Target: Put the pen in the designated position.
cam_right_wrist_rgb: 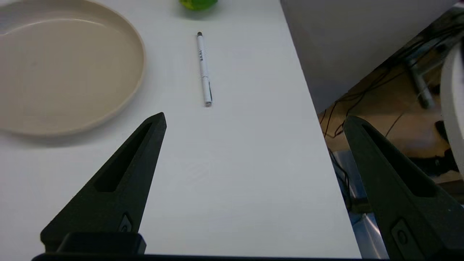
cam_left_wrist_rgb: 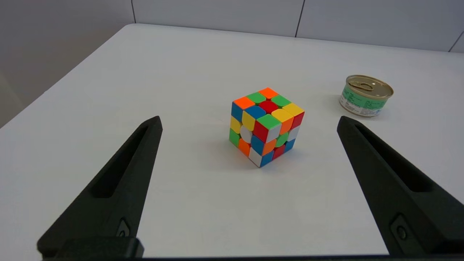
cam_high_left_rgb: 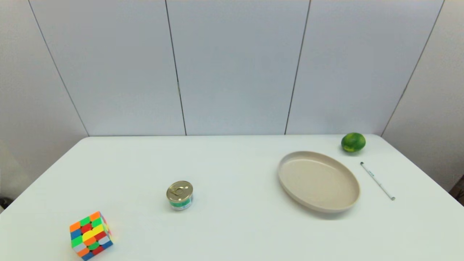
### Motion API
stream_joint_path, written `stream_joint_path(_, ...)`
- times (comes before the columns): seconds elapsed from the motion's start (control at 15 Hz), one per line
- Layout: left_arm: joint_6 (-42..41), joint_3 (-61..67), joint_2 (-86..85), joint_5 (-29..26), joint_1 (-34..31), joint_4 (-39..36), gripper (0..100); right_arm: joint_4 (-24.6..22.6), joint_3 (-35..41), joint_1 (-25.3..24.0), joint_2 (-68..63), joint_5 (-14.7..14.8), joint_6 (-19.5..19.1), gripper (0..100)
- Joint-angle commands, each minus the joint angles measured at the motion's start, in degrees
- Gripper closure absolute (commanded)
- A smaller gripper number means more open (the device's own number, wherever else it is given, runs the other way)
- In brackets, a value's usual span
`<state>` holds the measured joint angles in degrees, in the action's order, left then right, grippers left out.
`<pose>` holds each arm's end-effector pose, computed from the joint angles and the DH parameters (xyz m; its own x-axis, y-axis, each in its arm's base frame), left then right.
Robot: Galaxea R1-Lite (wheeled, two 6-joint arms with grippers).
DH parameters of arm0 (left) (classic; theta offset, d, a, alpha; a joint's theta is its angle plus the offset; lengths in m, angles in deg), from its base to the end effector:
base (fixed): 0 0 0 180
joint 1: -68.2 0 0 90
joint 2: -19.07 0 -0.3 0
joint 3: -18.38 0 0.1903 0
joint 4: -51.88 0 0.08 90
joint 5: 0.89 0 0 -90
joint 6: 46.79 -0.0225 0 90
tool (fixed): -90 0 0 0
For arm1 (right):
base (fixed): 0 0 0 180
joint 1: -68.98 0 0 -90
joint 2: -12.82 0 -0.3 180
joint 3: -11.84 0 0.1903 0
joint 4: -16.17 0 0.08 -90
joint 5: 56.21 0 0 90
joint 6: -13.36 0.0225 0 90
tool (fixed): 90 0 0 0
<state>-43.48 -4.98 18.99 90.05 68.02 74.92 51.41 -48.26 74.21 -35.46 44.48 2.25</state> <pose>-0.0229 0.0003 0.0760 0.9998 0.0195 0.0070 -0.0191 0.9981 -0.0579 0.0796 -0.0115 0.2223 0.8810 -0.2669 -0.3906 0.1780 0.9520 -0.2492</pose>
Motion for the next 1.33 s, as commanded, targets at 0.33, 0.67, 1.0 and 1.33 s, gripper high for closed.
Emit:
stream_joint_path(0.33, 0.0, 0.0, 0.0, 0.0, 0.0, 0.0, 0, -0.1, 16.8, -2.2, 27.5, -0.3, -0.3, 0)
stream_joint_path(0.67, 0.0, 0.0, 0.0, 0.0, 0.0, 0.0, 0, -0.5, 25.0, -3.4, 34.8, -2.1, 0.0, 0)
stream_joint_path(1.0, 0.0, 0.0, 0.0, 0.0, -0.1, 0.0, 0, -0.9, 30.2, -5.5, 41.6, -5.4, 0.1, 0)
stream_joint_path(1.33, 0.0, 0.0, 0.0, 0.0, 0.0, 0.0, 0, -1.3, 32.6, -5.2, 48.2, -12.1, 3.8, 0)
